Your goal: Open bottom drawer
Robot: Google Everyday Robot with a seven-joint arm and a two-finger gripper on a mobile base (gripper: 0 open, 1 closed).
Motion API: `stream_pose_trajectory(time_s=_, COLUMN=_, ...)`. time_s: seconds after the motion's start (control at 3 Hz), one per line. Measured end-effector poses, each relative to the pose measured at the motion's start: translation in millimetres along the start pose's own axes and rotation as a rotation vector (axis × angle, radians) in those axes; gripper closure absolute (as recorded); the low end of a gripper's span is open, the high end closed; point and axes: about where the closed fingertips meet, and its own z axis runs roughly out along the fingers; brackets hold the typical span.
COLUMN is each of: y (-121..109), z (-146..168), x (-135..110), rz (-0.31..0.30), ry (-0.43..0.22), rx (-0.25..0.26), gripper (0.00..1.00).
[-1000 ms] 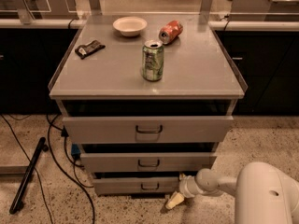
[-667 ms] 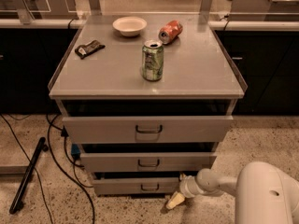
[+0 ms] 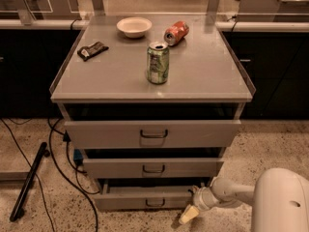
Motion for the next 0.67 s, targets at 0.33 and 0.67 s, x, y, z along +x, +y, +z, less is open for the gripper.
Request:
stream_pose_trajectory(time_s=0.33, y=11, z=-10, x=9, rz=0.03, ry=0.01, rx=-0.037, gripper=0.0)
stream_pose_trajectory(time_s=0.67, y=23, z=-17, x=16, rz=0.064, ry=0.04, rx=-0.097, gripper=0.0)
